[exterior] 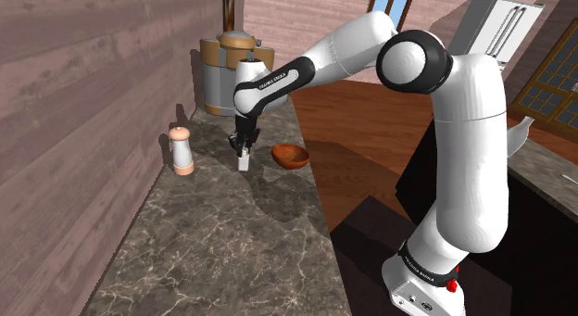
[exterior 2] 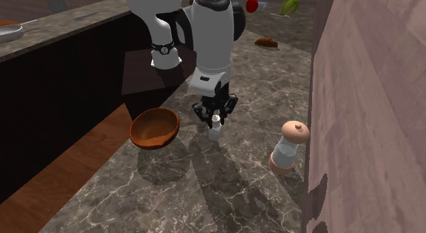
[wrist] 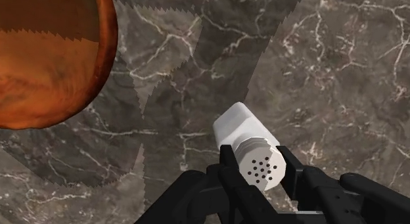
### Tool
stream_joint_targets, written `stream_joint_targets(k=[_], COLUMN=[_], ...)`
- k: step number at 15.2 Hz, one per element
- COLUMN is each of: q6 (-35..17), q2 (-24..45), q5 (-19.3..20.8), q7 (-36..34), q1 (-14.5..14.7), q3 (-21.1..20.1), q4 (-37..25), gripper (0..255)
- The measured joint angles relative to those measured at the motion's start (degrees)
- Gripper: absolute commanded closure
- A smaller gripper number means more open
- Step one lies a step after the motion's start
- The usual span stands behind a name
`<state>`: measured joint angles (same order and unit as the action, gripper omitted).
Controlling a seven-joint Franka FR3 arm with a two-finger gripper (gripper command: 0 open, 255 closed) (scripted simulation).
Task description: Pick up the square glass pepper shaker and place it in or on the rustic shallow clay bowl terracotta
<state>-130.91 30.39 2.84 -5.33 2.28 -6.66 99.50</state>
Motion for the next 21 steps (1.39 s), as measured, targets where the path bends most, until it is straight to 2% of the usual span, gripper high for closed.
stream_joint_targets(k=[21], q6=[13.05], q2=[-7.57], q5=[-1.04], q7=[0.53], q1=[-0.42], q3=[-0.57], q4=[-5.53], gripper=[255])
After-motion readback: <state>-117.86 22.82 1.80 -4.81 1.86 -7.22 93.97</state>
